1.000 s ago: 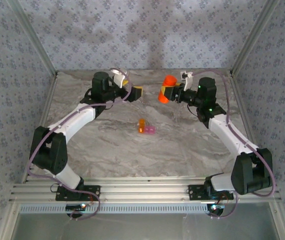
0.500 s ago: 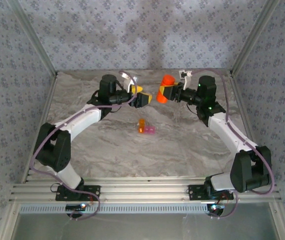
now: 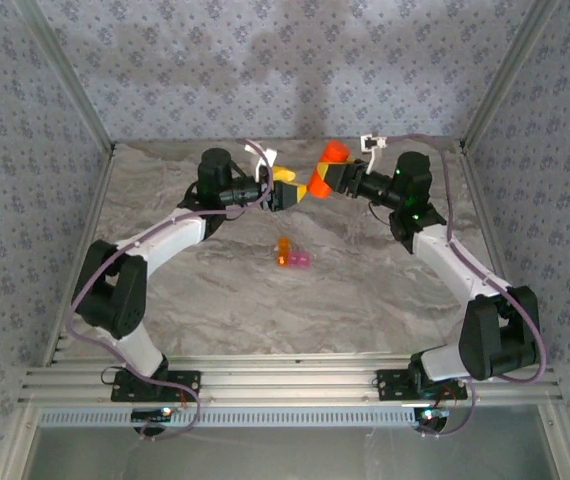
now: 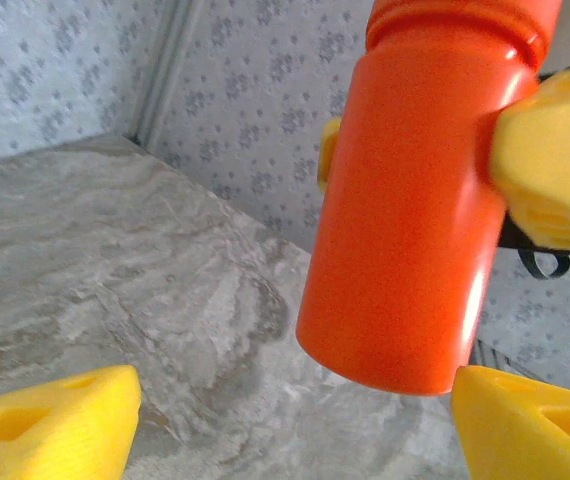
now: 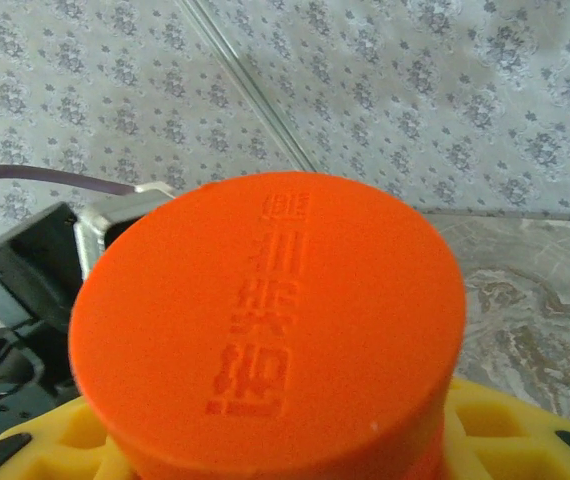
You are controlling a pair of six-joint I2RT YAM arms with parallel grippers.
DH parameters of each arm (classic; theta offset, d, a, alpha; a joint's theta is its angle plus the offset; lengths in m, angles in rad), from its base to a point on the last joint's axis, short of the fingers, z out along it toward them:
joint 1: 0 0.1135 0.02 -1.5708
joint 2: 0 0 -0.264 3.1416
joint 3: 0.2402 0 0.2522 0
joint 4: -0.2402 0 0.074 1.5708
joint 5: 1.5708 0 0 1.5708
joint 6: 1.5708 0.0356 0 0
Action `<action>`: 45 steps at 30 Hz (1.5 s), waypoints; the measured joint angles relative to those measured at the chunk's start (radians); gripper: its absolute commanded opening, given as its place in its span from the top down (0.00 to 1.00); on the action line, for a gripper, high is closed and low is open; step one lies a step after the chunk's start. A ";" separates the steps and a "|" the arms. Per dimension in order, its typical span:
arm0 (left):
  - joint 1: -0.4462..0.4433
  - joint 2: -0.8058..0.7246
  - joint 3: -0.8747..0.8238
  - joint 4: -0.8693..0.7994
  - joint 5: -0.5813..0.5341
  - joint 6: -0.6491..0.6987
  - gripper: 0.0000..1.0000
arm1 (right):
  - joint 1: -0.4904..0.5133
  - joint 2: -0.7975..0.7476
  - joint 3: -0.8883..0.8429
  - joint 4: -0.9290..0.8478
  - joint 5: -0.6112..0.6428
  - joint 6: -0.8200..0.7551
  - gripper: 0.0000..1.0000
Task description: Sort the pills into containers
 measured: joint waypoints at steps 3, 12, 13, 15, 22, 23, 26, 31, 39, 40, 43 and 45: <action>0.002 0.031 0.005 0.022 0.051 -0.022 0.21 | 0.010 0.007 -0.001 0.005 0.015 0.002 0.82; 0.000 0.054 0.027 0.068 0.124 -0.063 0.21 | 0.051 0.033 -0.001 0.023 0.021 0.011 0.83; 0.000 0.055 0.031 0.073 0.126 -0.068 0.22 | 0.055 0.034 -0.001 0.025 0.021 0.013 0.83; 0.000 0.060 0.042 0.085 0.134 -0.072 0.22 | 0.062 0.038 -0.001 0.030 0.023 0.014 0.83; -0.007 0.078 0.061 0.096 0.155 -0.082 0.31 | 0.079 0.058 -0.001 0.035 0.026 0.022 0.83; -0.008 0.079 0.061 0.095 0.156 -0.084 0.32 | 0.080 0.058 -0.001 0.035 0.026 0.022 0.83; -0.010 0.080 0.061 0.095 0.166 -0.085 0.36 | 0.082 0.058 -0.001 0.039 0.026 0.028 0.83; -0.013 0.083 0.061 0.096 0.180 -0.086 0.45 | 0.082 0.059 -0.001 0.049 0.032 0.037 0.83; -0.013 0.083 0.061 0.102 0.183 -0.082 0.54 | 0.084 0.059 -0.001 0.050 0.034 0.052 0.83; -0.013 0.083 0.061 0.102 0.183 -0.082 0.56 | 0.084 0.059 -0.001 0.050 0.035 0.052 0.83; -0.013 0.083 0.061 0.103 0.184 -0.082 0.63 | 0.085 0.059 -0.001 0.050 0.037 0.052 0.83; -0.011 0.083 0.061 0.103 0.184 -0.081 0.70 | 0.086 0.059 -0.001 0.050 0.040 0.052 0.82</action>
